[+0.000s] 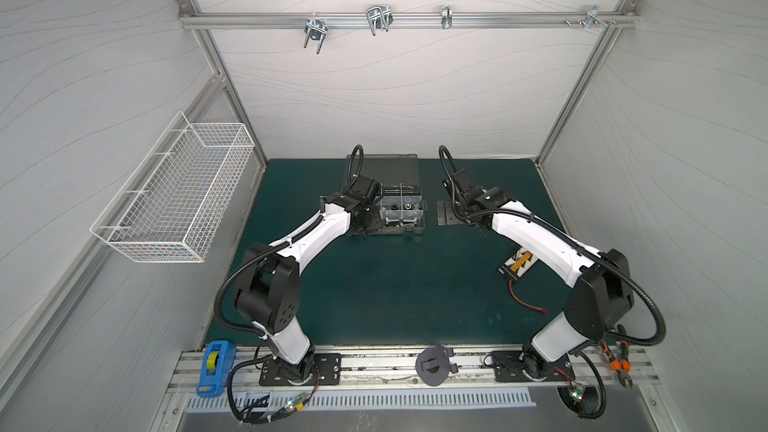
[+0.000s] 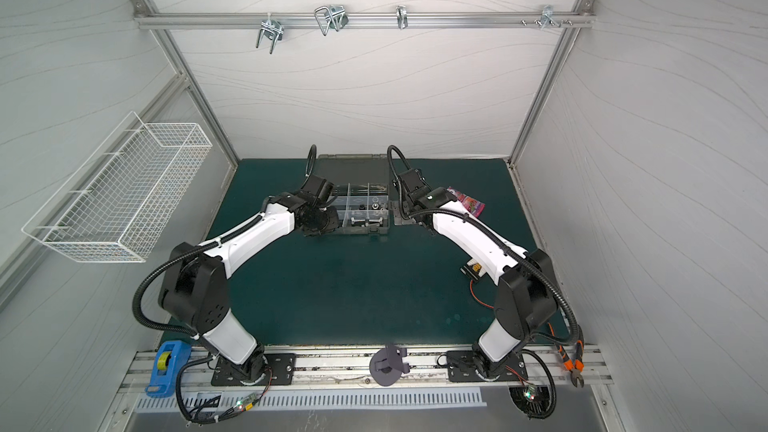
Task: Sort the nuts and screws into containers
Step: 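Carry the dark nut with the left gripper into the organizer and release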
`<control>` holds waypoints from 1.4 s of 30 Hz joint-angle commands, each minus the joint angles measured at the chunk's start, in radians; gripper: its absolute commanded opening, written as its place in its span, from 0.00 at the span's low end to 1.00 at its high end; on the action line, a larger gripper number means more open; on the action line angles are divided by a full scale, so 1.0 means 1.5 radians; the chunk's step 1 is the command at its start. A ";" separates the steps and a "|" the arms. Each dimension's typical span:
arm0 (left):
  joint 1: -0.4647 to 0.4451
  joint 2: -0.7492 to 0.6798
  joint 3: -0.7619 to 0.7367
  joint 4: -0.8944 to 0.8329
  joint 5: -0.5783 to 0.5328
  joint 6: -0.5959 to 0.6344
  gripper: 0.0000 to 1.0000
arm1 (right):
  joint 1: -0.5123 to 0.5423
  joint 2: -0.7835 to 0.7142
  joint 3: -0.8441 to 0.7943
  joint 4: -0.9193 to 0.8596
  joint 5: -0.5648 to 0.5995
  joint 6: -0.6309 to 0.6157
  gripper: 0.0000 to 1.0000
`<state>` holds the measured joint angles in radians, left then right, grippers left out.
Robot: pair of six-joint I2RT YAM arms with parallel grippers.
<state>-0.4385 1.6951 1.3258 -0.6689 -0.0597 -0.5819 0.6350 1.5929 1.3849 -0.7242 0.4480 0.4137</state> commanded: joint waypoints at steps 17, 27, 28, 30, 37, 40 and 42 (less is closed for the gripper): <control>-0.010 0.291 0.386 -0.047 -0.013 0.076 0.08 | -0.009 -0.037 -0.031 -0.025 0.009 0.025 0.99; -0.010 0.366 0.463 -0.067 0.006 0.074 0.09 | -0.009 -0.037 -0.035 -0.023 0.011 0.025 0.99; -0.010 0.371 0.466 -0.068 0.008 0.074 0.09 | -0.010 -0.035 -0.036 -0.022 0.009 0.025 0.99; -0.010 0.380 0.472 -0.070 0.011 0.074 0.10 | -0.009 -0.033 -0.035 -0.022 0.008 0.024 0.99; -0.010 0.404 0.478 -0.076 0.023 0.072 0.16 | -0.011 -0.028 -0.031 -0.023 0.009 0.023 0.99; -0.010 0.403 0.474 -0.077 0.024 0.070 0.23 | -0.011 -0.027 -0.032 -0.023 0.009 0.024 0.99; -0.010 0.401 0.474 -0.076 0.025 0.072 0.27 | -0.010 -0.026 -0.031 -0.023 0.008 0.025 0.99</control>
<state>-0.4480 2.2898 1.9949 -0.7773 -0.0292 -0.4805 0.6262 1.5639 1.3403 -0.7349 0.4557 0.4381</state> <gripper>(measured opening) 0.264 0.992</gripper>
